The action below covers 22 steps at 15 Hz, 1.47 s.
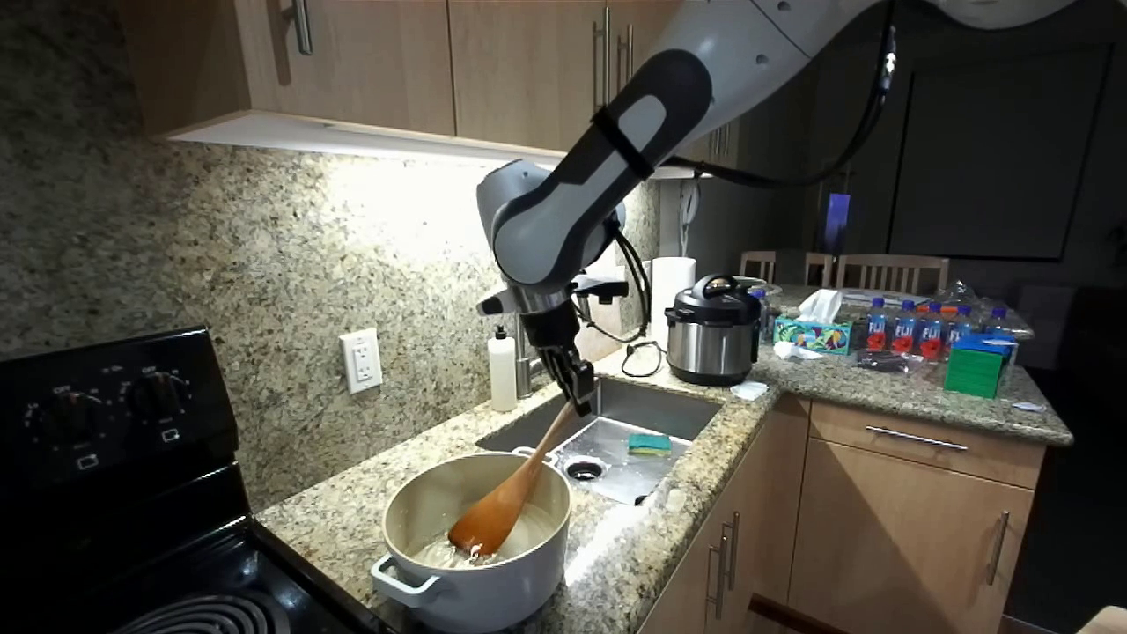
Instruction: Pick up the cooking stick and stir in the pot
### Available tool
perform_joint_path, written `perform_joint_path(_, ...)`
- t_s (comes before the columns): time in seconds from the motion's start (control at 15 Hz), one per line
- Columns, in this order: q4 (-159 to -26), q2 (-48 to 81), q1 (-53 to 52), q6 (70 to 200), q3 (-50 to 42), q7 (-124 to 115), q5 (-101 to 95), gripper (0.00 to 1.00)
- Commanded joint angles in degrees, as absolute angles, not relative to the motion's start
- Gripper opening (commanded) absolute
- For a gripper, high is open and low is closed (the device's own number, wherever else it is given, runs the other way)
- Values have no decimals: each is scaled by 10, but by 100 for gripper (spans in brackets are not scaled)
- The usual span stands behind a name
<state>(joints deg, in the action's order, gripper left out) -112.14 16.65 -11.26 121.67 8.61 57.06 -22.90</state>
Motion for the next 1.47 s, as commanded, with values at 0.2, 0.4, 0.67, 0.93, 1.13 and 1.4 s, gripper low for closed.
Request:
perform_joint_path(0.2,-1126,118,-133,1140,89,415,-305,7)
perform_joint_path(0.4,-1105,132,-146,1071,98,379,-336,7)
perform_joint_path(0.67,-1096,149,-149,1062,121,439,-343,7)
perform_joint_path(0.93,-1086,170,-150,1087,135,481,-341,7)
perform_joint_path(1.13,-1056,201,-157,1075,141,507,-341,7)
perform_joint_path(1.4,-1015,241,-167,1085,148,542,-340,7)
